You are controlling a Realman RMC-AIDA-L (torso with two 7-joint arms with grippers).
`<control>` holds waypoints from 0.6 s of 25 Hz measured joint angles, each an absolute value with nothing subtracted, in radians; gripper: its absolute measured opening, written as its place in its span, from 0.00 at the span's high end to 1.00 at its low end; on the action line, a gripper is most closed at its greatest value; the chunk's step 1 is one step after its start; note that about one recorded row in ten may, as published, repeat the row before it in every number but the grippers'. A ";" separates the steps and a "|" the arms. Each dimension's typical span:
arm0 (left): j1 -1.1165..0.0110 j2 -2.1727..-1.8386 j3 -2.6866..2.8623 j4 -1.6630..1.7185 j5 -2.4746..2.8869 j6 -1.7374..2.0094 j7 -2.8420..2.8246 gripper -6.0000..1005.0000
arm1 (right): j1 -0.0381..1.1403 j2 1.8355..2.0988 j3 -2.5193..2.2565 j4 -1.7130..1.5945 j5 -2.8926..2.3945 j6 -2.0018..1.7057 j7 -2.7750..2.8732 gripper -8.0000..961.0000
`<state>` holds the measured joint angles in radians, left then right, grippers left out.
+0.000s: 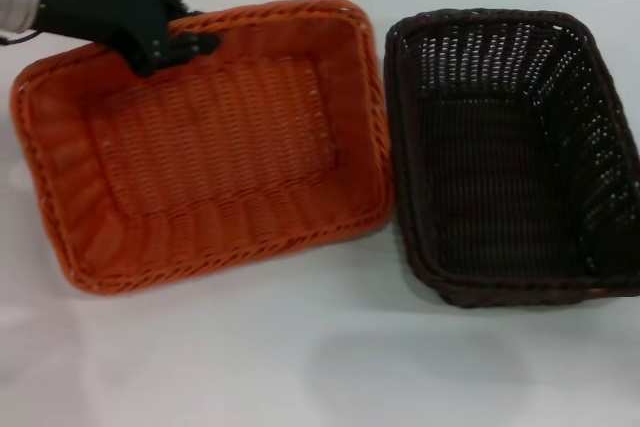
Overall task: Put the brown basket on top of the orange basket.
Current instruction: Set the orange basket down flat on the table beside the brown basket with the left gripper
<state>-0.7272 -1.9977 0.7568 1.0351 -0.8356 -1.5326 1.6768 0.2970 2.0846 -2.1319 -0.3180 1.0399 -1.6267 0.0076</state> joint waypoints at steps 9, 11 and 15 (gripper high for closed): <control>-0.800 -2.022 0.775 0.885 -0.817 -1.439 1.818 0.82 | 0.290 2.086 -2.154 -0.319 1.040 -1.631 0.008 0.14; -0.812 -2.023 0.792 0.873 -0.792 -1.439 1.796 0.82 | 0.292 2.086 -2.155 -0.321 1.040 -1.631 0.008 0.14; -0.821 -2.041 0.807 0.869 -0.754 -1.430 1.784 0.82 | 0.299 2.083 -2.155 -0.329 1.040 -1.632 0.008 0.14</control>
<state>-0.8209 -2.0412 0.8073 0.8688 -0.7539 -1.4297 1.7840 0.2993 2.0831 -2.1552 -0.3286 1.0399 -1.6318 0.0077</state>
